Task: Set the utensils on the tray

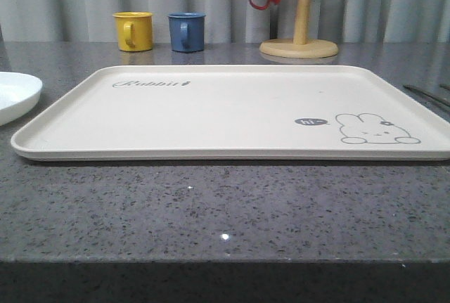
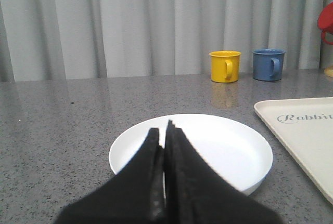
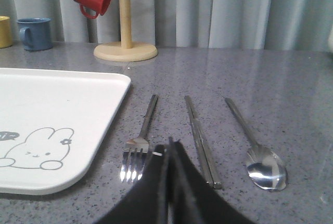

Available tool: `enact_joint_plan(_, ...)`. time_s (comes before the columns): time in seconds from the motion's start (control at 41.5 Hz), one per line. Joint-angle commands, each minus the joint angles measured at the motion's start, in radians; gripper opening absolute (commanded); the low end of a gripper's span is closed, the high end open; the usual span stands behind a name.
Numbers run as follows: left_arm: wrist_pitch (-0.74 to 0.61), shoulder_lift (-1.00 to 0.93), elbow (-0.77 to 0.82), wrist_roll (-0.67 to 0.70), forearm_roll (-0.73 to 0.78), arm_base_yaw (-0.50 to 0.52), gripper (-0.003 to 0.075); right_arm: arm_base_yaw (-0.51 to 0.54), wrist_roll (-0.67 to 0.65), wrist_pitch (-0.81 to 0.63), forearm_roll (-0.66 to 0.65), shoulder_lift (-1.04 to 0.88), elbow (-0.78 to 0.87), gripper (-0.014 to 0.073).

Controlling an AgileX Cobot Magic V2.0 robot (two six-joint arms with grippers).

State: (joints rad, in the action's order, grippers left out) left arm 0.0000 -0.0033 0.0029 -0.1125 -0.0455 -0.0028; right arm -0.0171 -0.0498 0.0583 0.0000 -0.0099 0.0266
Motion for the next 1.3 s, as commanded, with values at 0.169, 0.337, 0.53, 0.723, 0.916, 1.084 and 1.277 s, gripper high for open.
enact_joint_plan(0.169,-0.082,-0.021,0.018,0.009,-0.007,-0.006,-0.0020,0.005,0.007,-0.084,0.000,-0.017,0.001,-0.0067)
enact_joint_plan(0.337,-0.082,-0.021,0.018,0.009,-0.007,-0.006,-0.0020,0.005,0.007,-0.084,0.000,-0.017,0.001,-0.0067)
enact_joint_plan(0.53,-0.082,-0.021,0.018,0.009,-0.007,-0.006,-0.0020,0.005,0.007,-0.084,0.000,-0.017,0.001,-0.0067)
enact_joint_plan(0.723,-0.082,-0.021,0.018,0.009,-0.007,-0.006,-0.0020,0.005,0.007,-0.087,0.000,-0.017,0.001,-0.0067)
enact_joint_plan(0.916,-0.107,-0.021,0.003,0.009,-0.007,-0.006,-0.0020,0.005,0.007,-0.118,0.036,-0.017,-0.020,-0.0067)
enact_joint_plan(1.084,-0.047,-0.017,-0.155,0.009,-0.018,-0.006,-0.0020,0.005,0.007,0.010,0.037,-0.017,-0.166,-0.0067)
enact_joint_plan(1.277,0.207,0.045,-0.460,0.009,-0.016,-0.006,-0.0020,0.005,0.007,0.187,0.031,0.042,-0.399,-0.0067)
